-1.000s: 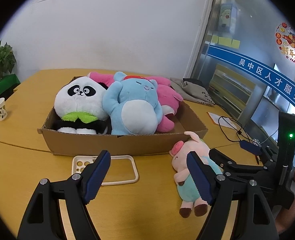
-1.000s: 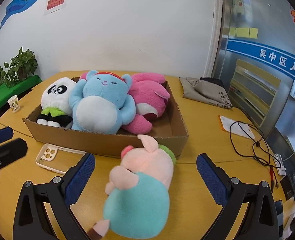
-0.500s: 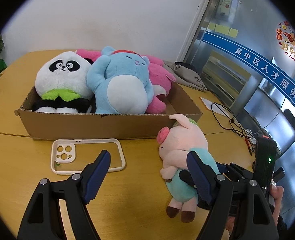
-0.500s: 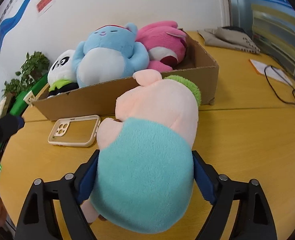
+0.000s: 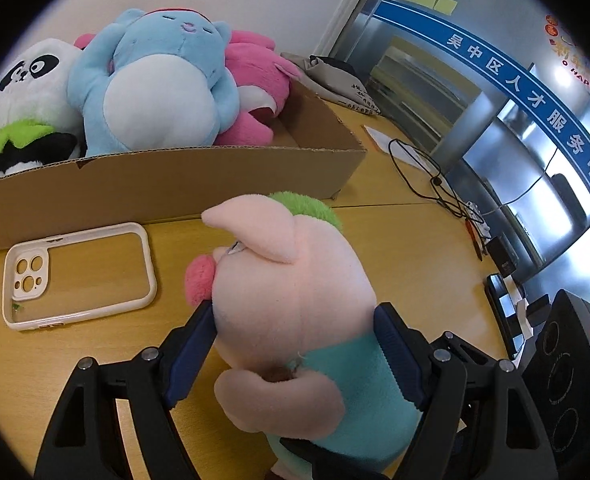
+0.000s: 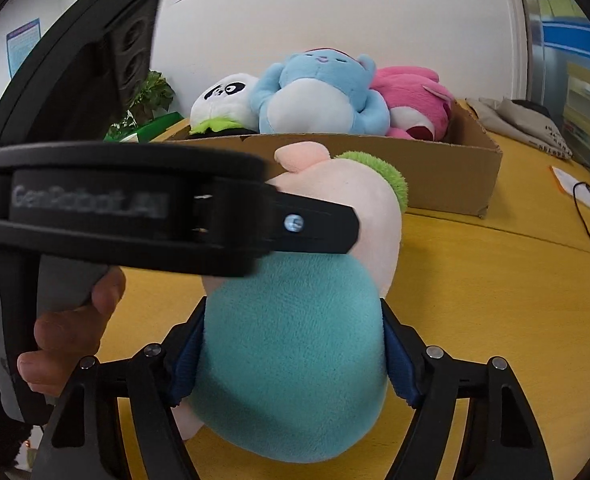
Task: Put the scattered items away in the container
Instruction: 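Lift the pig plush with both grippers and carry it over the box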
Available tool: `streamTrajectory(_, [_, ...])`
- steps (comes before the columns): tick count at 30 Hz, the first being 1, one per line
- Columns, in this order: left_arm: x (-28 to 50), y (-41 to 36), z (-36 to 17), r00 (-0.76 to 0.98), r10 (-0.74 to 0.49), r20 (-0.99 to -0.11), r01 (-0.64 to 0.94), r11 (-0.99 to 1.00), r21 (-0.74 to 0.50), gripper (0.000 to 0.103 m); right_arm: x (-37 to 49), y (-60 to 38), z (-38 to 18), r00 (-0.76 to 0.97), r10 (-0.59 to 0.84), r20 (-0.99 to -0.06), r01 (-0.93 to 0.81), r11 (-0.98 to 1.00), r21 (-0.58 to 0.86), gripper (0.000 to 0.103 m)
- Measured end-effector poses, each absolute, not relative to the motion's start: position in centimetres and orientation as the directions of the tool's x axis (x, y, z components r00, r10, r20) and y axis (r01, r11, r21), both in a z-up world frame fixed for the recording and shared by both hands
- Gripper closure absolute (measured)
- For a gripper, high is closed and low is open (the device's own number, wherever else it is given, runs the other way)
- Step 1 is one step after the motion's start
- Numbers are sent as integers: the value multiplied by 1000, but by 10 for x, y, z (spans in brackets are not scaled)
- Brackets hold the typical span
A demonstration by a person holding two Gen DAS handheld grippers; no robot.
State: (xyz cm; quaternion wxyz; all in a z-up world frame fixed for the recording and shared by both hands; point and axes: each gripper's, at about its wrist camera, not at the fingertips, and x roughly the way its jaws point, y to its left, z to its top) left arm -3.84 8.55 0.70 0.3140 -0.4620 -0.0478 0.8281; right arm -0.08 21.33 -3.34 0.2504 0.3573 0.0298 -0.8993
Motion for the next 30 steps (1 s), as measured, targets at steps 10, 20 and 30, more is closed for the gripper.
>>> streamTrajectory(10, [-39,80,47,-418,571,-707,-479,-800,-362,47,-2,217,-16,-630,-459,-627,481,-864,149,31])
streamTrajectory(20, [-111,111,177,-545,624,-560,-611,-753,-244,48,-64,230,94,-788,-432,-438,478,-878,5,31])
streamTrajectory(30, [-224,150,128,-537,579,-614,-526,-798,-293,48,-191,241,86,-794,-419,-440,475,-880,-19,30])
